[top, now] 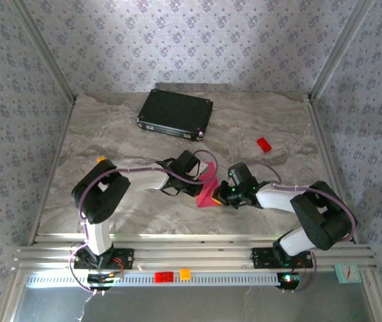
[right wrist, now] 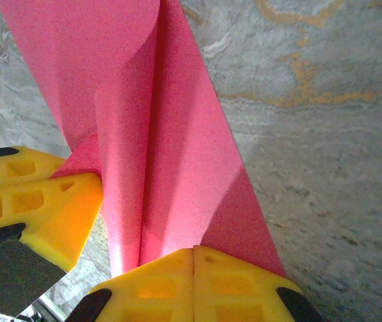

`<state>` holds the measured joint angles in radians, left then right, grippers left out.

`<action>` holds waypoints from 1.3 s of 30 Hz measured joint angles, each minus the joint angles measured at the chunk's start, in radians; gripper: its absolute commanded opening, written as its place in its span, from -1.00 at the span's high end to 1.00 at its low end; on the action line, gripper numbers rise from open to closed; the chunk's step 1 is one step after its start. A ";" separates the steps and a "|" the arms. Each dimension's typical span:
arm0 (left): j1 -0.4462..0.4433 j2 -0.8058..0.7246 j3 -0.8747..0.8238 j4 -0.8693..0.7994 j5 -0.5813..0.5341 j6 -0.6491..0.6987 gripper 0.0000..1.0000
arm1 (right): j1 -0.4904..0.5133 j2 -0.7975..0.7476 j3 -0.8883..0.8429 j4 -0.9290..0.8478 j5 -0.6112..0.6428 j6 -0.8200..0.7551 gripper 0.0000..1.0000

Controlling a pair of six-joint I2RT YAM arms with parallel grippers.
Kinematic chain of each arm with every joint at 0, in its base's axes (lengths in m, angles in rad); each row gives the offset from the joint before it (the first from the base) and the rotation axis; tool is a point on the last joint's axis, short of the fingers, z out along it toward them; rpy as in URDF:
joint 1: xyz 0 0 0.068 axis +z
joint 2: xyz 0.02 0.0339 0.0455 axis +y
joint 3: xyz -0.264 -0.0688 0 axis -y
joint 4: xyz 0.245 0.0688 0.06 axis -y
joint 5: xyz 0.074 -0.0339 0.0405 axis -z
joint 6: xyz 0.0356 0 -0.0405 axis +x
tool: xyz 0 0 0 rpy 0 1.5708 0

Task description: Fold a paper plane with a square sheet of paper (pick it up from the middle)

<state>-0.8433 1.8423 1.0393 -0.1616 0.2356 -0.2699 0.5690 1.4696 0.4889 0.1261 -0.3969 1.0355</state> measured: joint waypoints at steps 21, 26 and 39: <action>0.000 0.002 0.000 0.002 0.003 0.000 0.90 | -0.058 -0.059 0.043 0.018 -0.044 0.032 1.00; 0.000 0.002 0.000 0.002 0.003 0.000 0.90 | -0.043 0.020 0.103 0.029 -0.062 0.031 1.00; 0.000 0.002 0.000 0.002 0.004 0.000 0.90 | -0.023 0.137 0.150 0.033 -0.078 0.031 1.00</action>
<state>-0.8433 1.8442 1.0393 -0.1593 0.2394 -0.2695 0.5457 1.6062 0.6388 0.1589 -0.4751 1.0664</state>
